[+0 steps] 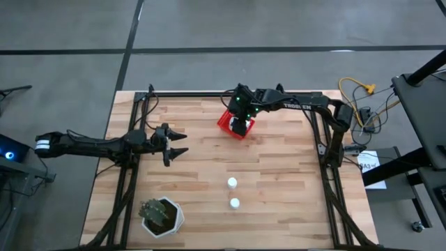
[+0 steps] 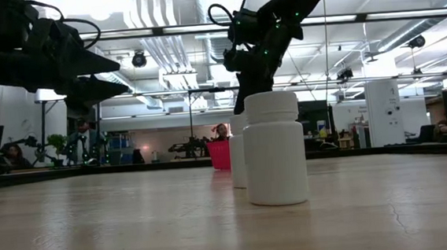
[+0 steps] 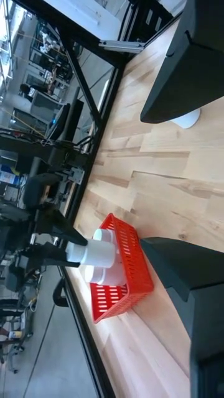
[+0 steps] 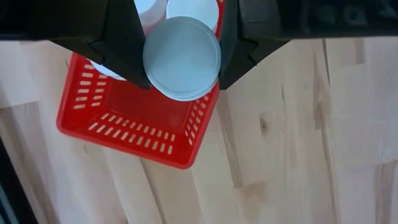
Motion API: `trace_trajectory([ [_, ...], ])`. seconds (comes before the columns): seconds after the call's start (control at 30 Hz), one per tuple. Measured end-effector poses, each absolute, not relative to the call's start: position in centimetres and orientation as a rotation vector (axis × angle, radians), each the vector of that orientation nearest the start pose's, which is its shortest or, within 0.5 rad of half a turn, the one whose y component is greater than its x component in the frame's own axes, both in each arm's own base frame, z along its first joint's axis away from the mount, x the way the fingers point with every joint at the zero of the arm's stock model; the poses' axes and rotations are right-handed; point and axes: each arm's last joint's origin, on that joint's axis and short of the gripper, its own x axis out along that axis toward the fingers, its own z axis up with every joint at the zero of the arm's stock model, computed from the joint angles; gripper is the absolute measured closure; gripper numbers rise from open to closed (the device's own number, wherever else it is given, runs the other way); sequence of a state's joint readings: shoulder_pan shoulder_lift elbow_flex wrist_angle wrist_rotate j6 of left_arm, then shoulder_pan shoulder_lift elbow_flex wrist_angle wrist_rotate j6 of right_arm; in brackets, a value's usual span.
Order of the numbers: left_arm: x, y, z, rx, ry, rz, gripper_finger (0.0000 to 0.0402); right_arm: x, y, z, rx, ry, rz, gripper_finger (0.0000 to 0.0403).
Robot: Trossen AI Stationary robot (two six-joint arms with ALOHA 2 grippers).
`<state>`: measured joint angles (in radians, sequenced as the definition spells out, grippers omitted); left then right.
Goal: Pick and place pill bottles into a basket
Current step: Put the white pill bottle into the red bin
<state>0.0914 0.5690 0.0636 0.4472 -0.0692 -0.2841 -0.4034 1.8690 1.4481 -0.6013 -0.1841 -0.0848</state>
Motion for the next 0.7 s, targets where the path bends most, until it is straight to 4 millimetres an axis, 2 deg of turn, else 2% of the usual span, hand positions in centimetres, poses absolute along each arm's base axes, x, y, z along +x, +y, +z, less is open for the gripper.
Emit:
trace_trajectory([
  [0.7, 13.7, 1.5, 17.4, -0.285, 0.034, 0.167, 0.0104, 36.0, -14.8, 20.2, 0.237, 0.982, -0.168, 0.0257],
])
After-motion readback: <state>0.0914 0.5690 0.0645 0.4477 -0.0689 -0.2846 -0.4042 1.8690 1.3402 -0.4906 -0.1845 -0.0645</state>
